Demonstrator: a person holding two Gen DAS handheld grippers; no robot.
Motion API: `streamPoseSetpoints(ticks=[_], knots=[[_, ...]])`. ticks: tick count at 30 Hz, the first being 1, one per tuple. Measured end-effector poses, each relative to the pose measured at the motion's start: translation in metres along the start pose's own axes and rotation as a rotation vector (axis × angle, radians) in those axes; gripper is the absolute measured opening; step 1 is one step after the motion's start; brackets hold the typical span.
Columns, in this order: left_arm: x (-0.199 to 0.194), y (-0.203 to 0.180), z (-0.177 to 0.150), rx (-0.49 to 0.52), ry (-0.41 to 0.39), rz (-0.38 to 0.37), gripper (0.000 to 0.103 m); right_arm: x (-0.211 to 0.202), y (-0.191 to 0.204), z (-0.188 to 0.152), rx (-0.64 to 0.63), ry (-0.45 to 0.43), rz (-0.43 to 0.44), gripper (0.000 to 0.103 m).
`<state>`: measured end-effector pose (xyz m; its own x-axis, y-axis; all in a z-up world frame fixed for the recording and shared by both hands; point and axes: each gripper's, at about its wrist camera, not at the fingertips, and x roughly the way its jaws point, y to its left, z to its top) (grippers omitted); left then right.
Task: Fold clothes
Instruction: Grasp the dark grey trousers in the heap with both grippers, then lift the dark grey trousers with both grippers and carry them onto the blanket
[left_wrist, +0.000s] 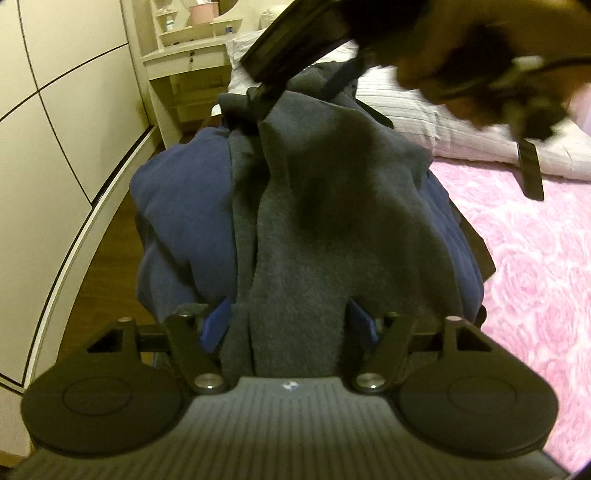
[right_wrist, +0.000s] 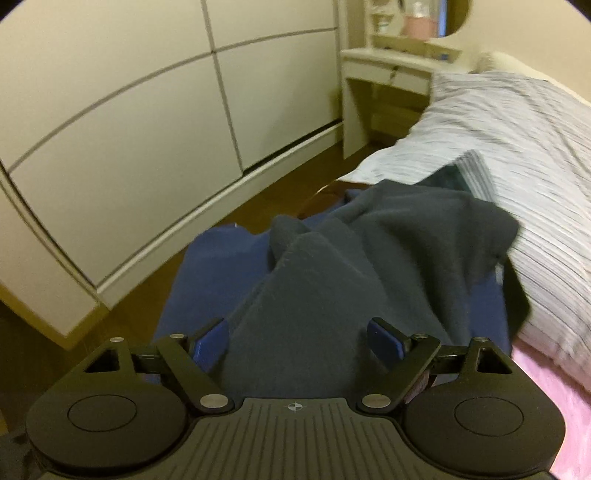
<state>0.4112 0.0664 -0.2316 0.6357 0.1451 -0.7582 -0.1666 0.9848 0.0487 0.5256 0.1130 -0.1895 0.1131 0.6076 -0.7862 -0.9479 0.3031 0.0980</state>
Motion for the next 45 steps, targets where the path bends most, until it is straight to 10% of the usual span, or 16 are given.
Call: streamPoseSetpoints(ticks=[2, 5, 8, 17, 31, 36, 41, 45], knots=[[-0.002, 0.001, 0.001, -0.005, 0.003, -0.005, 0.055, 0.019, -0.006, 0.003, 0.010, 0.020, -0.015, 0.084], [-0.005, 0.003, 0.005, 0.000, 0.004, 0.012, 0.034, 0.030, -0.028, -0.001, 0.085, 0.057, -0.040, 0.026], [-0.016, -0.003, 0.012, 0.084, -0.004, 0.045, 0.008, 0.014, -0.047, -0.005, 0.156, 0.040, -0.027, 0.017], [-0.106, -0.077, 0.029, 0.308, -0.124, -0.123, 0.006, -0.143, -0.111, -0.099, 0.378, -0.134, -0.099, 0.016], [-0.188, -0.326, -0.096, 0.607, 0.174, -0.675, 0.006, -0.373, -0.136, -0.538, 0.945, 0.026, -0.357, 0.015], [-0.206, -0.397, -0.153, 0.645, 0.309, -0.746, 0.010, -0.448, -0.098, -0.678, 1.084, 0.136, -0.399, 0.016], [-0.217, -0.409, -0.155, 0.610, 0.329, -0.709, 0.038, -0.485, -0.085, -0.712, 1.049, 0.153, -0.419, 0.061], [-0.215, -0.397, -0.136, 0.568, 0.273, -0.663, 0.052, -0.494, -0.091, -0.698, 0.989, 0.091, -0.455, 0.064]])
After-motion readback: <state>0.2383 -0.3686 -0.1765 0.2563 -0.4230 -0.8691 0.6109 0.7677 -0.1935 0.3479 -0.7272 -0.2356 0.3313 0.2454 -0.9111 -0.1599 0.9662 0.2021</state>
